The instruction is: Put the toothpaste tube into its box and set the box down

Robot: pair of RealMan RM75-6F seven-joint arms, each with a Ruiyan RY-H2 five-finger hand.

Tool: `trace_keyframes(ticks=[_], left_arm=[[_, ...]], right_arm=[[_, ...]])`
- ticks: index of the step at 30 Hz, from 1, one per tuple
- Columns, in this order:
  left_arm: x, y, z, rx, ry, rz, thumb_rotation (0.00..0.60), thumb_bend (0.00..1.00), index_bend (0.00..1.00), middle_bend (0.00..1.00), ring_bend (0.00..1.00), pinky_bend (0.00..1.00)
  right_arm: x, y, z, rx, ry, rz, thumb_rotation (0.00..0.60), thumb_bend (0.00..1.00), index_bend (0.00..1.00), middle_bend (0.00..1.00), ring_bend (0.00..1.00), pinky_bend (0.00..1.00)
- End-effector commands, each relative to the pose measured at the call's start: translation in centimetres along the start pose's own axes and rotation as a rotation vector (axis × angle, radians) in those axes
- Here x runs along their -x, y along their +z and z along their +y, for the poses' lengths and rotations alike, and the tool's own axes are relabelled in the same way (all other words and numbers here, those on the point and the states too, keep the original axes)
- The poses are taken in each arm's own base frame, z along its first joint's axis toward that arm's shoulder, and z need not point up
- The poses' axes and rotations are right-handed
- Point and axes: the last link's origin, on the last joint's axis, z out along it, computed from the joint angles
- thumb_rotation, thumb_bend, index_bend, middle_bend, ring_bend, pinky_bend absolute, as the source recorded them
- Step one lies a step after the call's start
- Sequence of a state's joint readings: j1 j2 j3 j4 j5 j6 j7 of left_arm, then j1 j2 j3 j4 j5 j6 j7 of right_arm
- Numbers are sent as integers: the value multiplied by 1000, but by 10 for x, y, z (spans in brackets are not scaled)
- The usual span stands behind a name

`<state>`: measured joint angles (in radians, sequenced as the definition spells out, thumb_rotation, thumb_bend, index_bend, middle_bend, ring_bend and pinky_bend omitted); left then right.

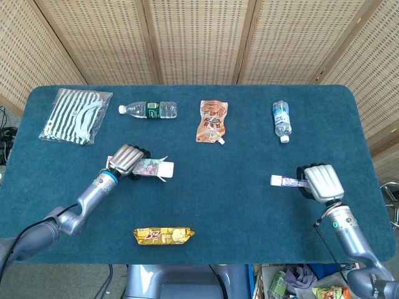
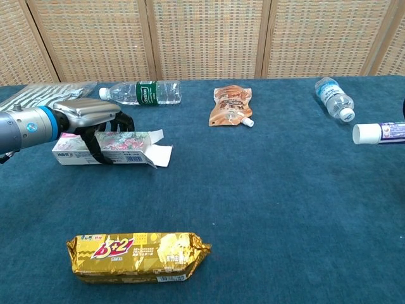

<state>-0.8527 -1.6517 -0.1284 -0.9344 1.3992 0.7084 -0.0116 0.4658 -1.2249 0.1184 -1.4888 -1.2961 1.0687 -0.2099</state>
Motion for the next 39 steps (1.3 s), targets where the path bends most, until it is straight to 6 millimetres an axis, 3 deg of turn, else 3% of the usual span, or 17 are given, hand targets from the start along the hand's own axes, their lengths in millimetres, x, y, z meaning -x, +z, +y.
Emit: trace_keyframes(ticks=[1, 10, 15, 22, 29, 39], left_arm=[[-12, 0, 4, 24, 1, 40, 600, 216, 478, 460, 400, 430], [-65, 3, 36, 179, -28, 193, 600, 217, 483, 463, 405, 430], [-105, 14, 67, 284, 52, 232, 600, 215, 484, 463, 405, 430], [-136, 35, 105, 343, 65, 220, 600, 217, 484, 463, 405, 430], [-146, 55, 141, 377, 77, 201, 600, 216, 488, 463, 405, 430], [-145, 64, 172, 413, 58, 193, 600, 216, 490, 463, 405, 430]], right_arm=[[-2, -1, 0, -3, -5, 5, 600, 580, 605, 641, 477, 459], [-21, -3, -5, -23, -53, 40, 600, 581, 605, 641, 478, 459], [-38, -5, -11, -25, -78, 74, 600, 581, 605, 641, 478, 459], [-59, -9, -16, -24, -103, 113, 600, 581, 605, 643, 481, 459], [-78, -10, -25, -17, -127, 142, 600, 585, 605, 644, 483, 463], [-90, -11, -32, -5, -149, 146, 600, 600, 605, 645, 483, 463]])
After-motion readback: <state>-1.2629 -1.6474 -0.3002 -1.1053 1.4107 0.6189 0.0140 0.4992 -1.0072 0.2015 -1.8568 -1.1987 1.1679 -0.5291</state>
